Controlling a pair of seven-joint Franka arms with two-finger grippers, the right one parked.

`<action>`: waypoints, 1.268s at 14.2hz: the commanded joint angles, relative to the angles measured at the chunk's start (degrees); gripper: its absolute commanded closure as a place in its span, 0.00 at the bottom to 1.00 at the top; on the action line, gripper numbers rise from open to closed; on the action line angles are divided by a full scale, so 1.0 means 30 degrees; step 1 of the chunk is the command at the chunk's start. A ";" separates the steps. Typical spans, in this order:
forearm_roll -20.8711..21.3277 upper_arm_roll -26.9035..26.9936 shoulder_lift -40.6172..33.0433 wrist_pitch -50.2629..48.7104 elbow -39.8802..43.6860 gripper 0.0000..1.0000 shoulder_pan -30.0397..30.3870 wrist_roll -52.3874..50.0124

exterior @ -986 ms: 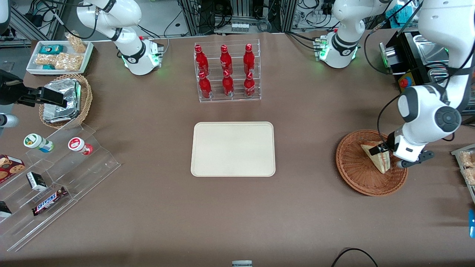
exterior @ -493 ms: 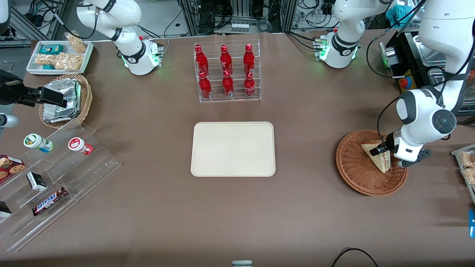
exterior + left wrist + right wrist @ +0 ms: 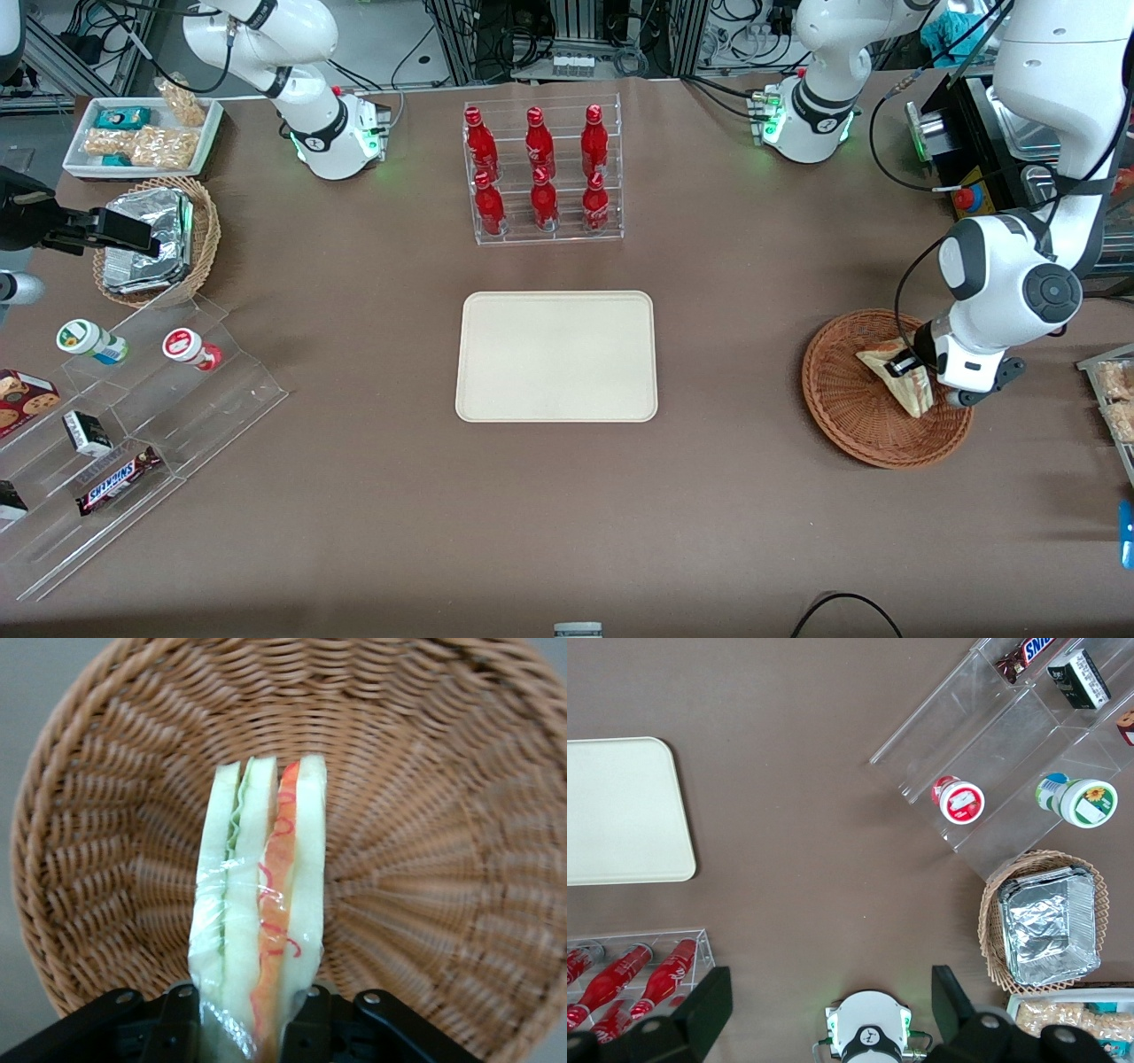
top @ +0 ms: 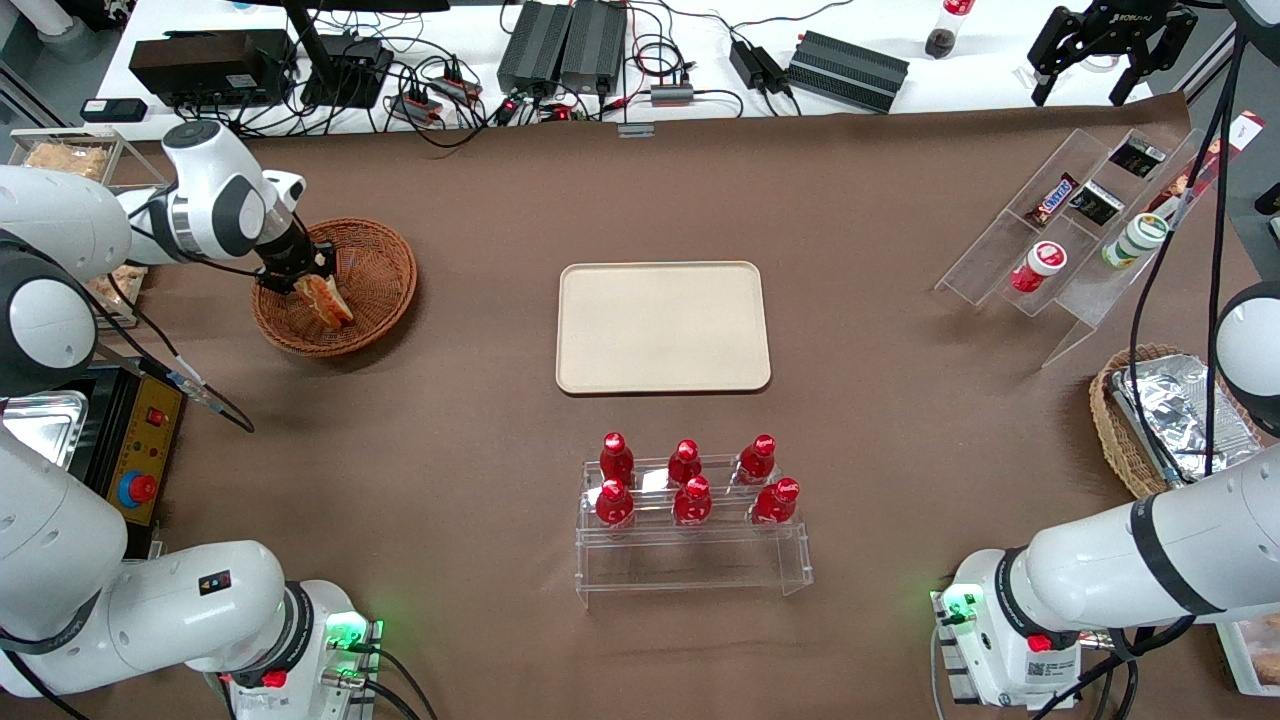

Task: Place sandwich from basket to tray
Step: 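Carry the sandwich with the left gripper over the cream tray and lower it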

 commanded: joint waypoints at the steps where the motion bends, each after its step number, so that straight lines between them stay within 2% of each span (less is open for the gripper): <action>1: 0.0048 0.0054 -0.0613 -0.1733 0.1129 0.90 -0.1862 -0.0720; 9: -0.0010 0.0025 -0.0585 -0.2587 0.1952 0.86 -0.8922 -0.2508; 12: -0.1325 -0.0440 -0.0120 -0.2499 0.2623 0.85 -1.1118 -0.2800; 14: -0.1679 -0.0619 0.1020 -0.2645 0.4113 0.85 -1.2439 -0.3586; 18: -0.1418 -0.0590 0.4505 -0.4137 0.8827 0.84 -1.5077 -0.6018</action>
